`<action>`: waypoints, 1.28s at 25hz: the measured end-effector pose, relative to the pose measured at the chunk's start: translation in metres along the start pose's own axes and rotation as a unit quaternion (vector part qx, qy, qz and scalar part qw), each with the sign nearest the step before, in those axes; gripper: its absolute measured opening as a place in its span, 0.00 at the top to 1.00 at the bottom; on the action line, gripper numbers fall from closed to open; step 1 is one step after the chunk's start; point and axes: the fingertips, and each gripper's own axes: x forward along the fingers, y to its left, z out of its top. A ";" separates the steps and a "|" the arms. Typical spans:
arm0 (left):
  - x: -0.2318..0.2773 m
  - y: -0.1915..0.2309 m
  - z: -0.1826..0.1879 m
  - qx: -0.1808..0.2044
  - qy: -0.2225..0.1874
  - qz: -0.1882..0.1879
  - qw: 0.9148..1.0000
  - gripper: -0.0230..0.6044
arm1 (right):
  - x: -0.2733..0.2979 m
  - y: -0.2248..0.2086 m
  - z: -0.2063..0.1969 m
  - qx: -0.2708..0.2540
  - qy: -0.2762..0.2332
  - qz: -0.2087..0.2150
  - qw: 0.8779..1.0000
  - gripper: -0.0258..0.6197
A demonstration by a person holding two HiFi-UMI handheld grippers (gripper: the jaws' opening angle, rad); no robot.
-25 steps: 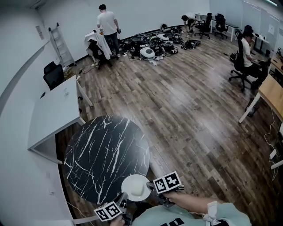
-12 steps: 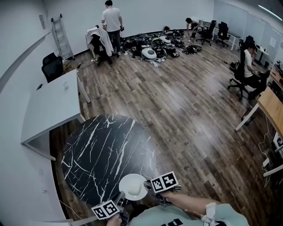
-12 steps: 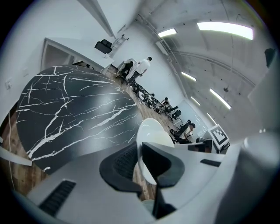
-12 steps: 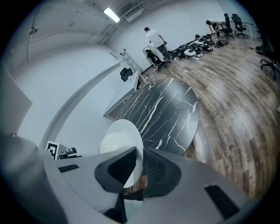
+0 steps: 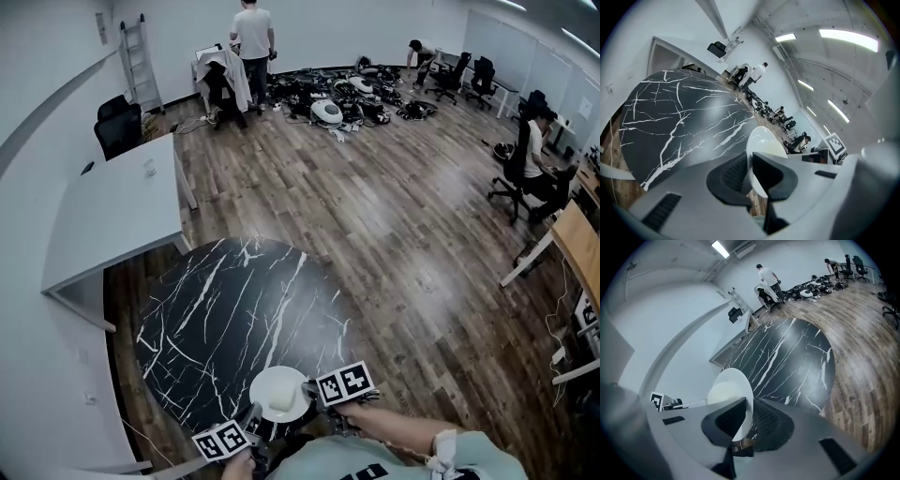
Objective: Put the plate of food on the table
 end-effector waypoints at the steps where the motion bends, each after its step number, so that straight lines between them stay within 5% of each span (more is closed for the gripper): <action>1: 0.000 0.005 0.004 -0.001 0.000 0.000 1.000 0.90 | 0.005 0.002 0.002 0.001 0.000 0.000 1.000 0.88; 32: 0.053 0.132 -0.001 -0.001 0.009 0.046 0.999 0.90 | 0.148 -0.042 -0.012 0.017 0.024 -0.040 0.999 0.87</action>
